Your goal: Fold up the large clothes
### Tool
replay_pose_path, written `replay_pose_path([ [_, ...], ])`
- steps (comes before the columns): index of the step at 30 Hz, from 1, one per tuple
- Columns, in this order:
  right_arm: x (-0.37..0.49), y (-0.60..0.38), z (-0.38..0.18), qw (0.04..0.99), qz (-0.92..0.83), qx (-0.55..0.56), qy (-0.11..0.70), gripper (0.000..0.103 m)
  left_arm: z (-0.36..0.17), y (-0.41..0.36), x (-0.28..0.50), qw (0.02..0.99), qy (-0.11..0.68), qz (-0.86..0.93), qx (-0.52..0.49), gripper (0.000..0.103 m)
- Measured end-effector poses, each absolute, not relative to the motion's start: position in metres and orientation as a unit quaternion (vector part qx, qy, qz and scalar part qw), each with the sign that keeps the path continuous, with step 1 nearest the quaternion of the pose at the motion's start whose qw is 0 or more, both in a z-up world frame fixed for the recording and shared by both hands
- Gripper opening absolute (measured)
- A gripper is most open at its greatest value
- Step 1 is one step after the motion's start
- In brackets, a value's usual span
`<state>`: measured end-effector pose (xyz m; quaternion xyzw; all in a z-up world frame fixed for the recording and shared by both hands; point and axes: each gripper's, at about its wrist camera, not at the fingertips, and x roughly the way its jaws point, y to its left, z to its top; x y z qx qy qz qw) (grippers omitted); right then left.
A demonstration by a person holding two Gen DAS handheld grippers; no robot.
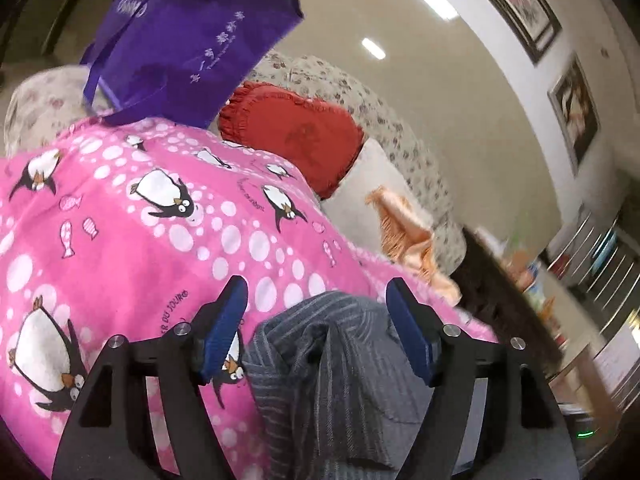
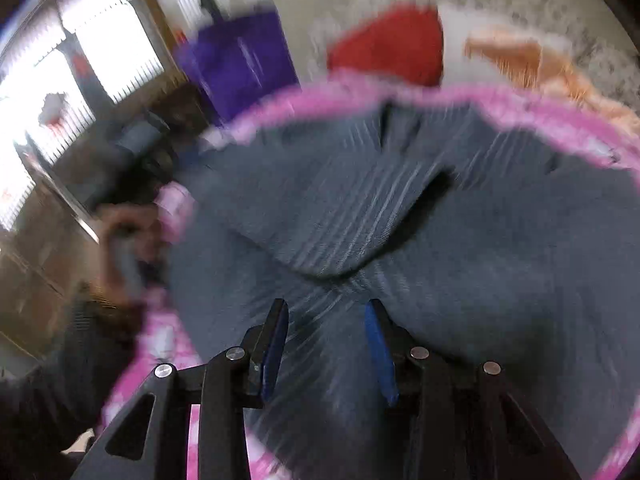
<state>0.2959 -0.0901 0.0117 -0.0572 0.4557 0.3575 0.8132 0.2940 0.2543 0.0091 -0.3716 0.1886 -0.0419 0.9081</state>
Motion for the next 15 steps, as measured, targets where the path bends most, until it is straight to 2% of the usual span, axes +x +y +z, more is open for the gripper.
replay_pose_path([
  [3,0.342,-0.08,0.021,0.848,0.324,-0.034,0.418,0.037,0.021,0.247,0.289,0.916,0.162,-0.07,-0.359,0.071],
  [6,0.378,-0.102,0.05,0.903,0.265,0.038,0.335,0.037,0.039,0.224,0.279,0.939,0.133,-0.097,-0.303,0.071],
  [10,0.371,-0.139,0.071,0.922,0.236,0.108,0.288,0.037,0.052,0.196,0.273,0.948,0.126,-0.148,-0.25,0.071],
  [15,0.326,-0.164,0.083,0.923,0.255,0.086,0.275,0.037,0.058,0.165,0.267,0.943,0.133,-0.218,-0.213,0.071],
])
